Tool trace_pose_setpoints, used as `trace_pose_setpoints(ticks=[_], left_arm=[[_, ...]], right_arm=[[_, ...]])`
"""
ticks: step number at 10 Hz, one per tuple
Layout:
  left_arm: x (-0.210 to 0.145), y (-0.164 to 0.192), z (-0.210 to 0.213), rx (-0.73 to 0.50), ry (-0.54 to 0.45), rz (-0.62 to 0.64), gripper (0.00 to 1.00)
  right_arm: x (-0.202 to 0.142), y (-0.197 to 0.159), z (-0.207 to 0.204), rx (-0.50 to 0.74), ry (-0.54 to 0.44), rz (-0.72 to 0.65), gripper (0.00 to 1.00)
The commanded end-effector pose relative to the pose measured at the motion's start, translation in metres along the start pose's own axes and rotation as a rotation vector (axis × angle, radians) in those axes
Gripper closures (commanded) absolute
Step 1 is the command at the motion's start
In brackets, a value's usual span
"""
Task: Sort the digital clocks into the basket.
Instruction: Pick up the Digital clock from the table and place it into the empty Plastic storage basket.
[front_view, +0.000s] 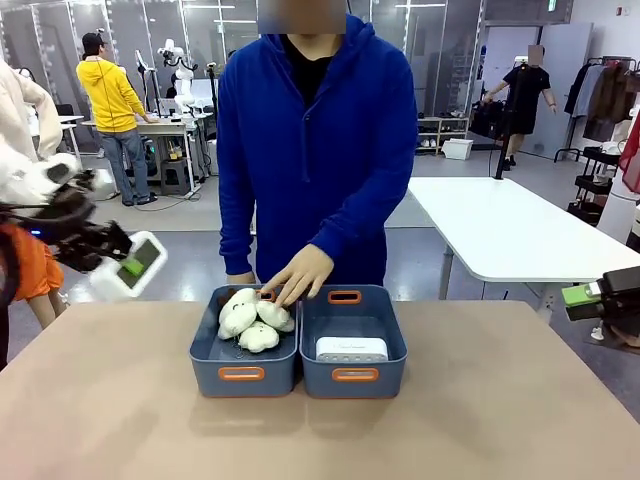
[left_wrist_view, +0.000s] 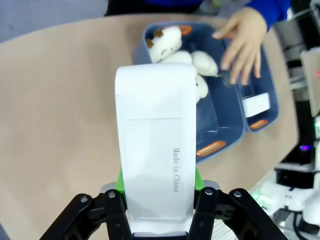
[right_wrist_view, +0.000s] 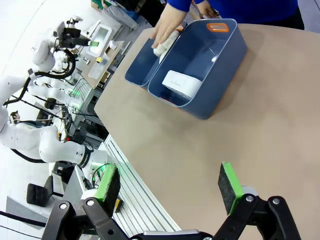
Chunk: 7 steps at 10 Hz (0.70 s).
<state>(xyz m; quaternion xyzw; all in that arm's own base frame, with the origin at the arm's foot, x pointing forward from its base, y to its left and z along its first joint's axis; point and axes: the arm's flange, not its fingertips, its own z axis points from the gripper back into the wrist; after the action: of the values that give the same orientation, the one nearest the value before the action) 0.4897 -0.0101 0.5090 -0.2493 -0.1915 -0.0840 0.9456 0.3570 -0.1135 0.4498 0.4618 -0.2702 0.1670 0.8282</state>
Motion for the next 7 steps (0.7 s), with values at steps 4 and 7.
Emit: trace_pose_setpoints(ticks=[4, 7], left_arm=[[-0.093, 0.097, 0.165, -0.359, -0.279, 0.045, 0.74], [-0.1, 0.093, 0.168, -0.368, -0.288, -0.013, 0.74]], right_arm=[[0.002, 0.0, -0.001, 0.009, -0.005, 0.017, 0.0], [0.002, 0.0, -0.001, 0.009, -0.005, 0.017, 0.0]])
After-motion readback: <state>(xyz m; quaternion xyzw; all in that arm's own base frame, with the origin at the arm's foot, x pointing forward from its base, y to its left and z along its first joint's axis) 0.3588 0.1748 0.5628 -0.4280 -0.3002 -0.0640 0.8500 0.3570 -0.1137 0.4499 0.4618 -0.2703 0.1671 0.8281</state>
